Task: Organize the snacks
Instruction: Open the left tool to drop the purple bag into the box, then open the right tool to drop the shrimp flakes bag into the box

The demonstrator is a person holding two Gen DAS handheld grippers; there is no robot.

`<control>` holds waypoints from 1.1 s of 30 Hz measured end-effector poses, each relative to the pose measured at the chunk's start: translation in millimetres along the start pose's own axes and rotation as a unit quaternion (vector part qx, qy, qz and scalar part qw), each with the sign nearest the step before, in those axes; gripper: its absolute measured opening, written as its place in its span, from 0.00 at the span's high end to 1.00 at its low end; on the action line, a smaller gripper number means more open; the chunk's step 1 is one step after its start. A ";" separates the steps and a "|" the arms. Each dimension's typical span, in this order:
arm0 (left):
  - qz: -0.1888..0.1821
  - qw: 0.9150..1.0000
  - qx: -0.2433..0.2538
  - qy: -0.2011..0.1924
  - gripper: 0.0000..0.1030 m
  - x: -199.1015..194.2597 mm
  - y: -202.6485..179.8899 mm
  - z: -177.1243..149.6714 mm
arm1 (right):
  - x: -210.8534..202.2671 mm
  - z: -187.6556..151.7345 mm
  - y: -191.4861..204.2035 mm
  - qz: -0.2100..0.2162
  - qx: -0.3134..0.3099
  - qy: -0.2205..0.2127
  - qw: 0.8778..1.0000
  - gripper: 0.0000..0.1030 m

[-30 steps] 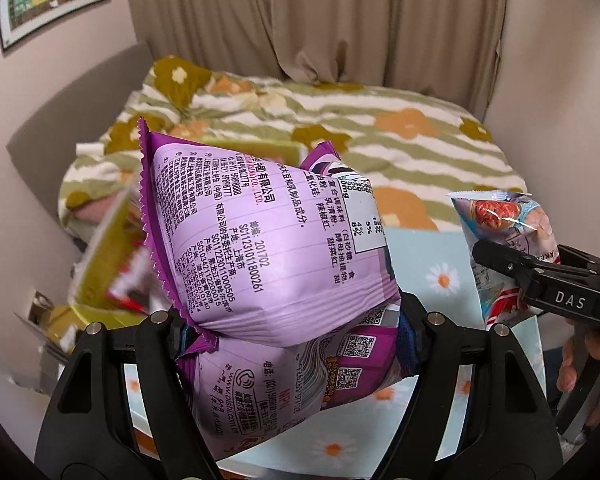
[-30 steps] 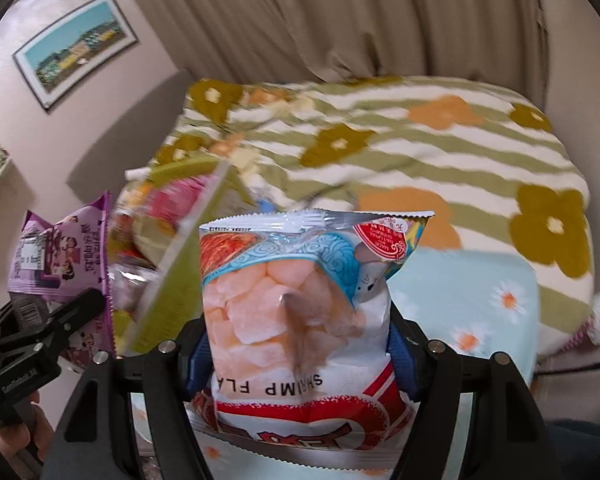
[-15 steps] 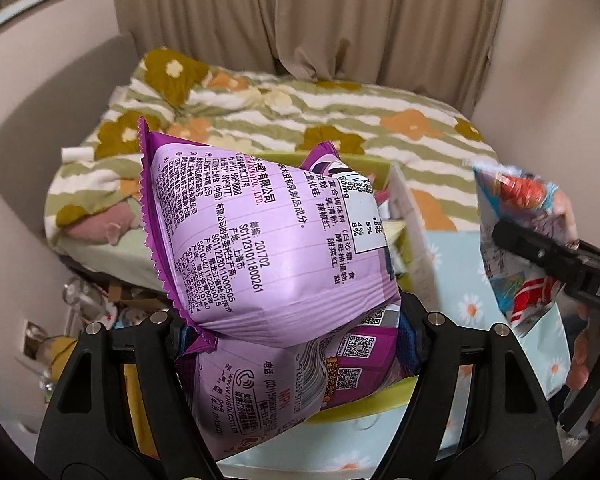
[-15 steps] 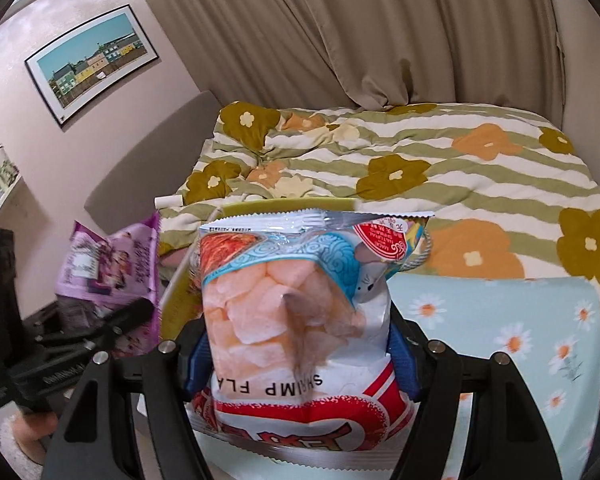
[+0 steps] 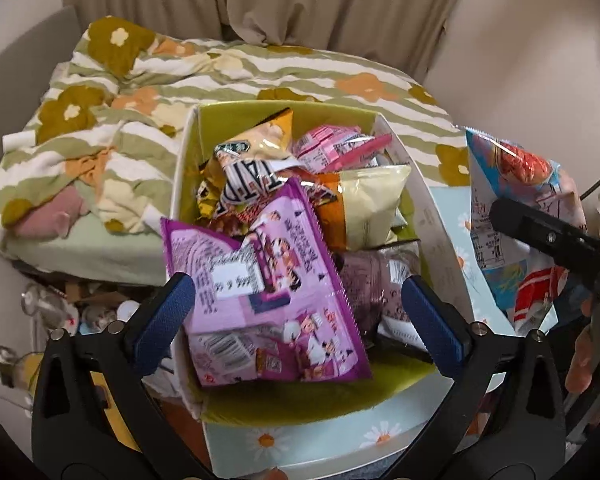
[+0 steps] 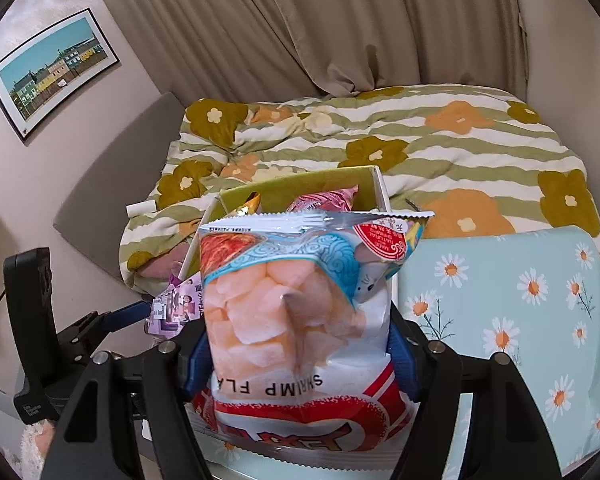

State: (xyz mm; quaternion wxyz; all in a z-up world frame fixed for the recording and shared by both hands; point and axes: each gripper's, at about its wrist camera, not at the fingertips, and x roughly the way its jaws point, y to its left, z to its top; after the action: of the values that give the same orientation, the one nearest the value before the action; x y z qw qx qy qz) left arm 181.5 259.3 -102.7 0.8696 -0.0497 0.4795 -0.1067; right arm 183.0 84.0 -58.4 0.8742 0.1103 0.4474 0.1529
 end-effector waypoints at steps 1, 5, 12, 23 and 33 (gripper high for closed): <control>0.002 1.000 0.001 -0.004 0.00 -3.8 -0.3 -2.4 | -0.5 -0.5 0.8 0.000 -0.002 0.000 1.000 0.34; 0.015 1.000 -0.003 -0.025 0.00 -28.3 0.4 -11.2 | -1.8 0.7 7.7 -0.002 -0.020 -0.005 1.000 0.34; 0.034 0.998 -0.020 -0.045 0.00 -57.3 15.0 -17.4 | 2.0 13.5 24.1 0.016 -0.041 -0.016 0.999 0.33; 0.026 0.999 -0.034 -0.025 0.00 -47.0 33.1 -31.1 | 34.4 10.6 35.3 -0.028 -0.046 -0.022 0.998 0.03; 0.020 0.999 -0.017 -0.021 0.00 -44.7 11.5 -40.6 | 9.1 -14.0 5.9 -0.044 -0.005 -0.031 0.999 0.03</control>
State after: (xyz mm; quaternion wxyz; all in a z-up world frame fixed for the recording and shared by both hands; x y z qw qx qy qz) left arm 125.7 281.5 -89.8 0.8805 -0.0575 0.4635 -0.0804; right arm 175.6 93.6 -71.4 0.8940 0.0910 0.4239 0.1126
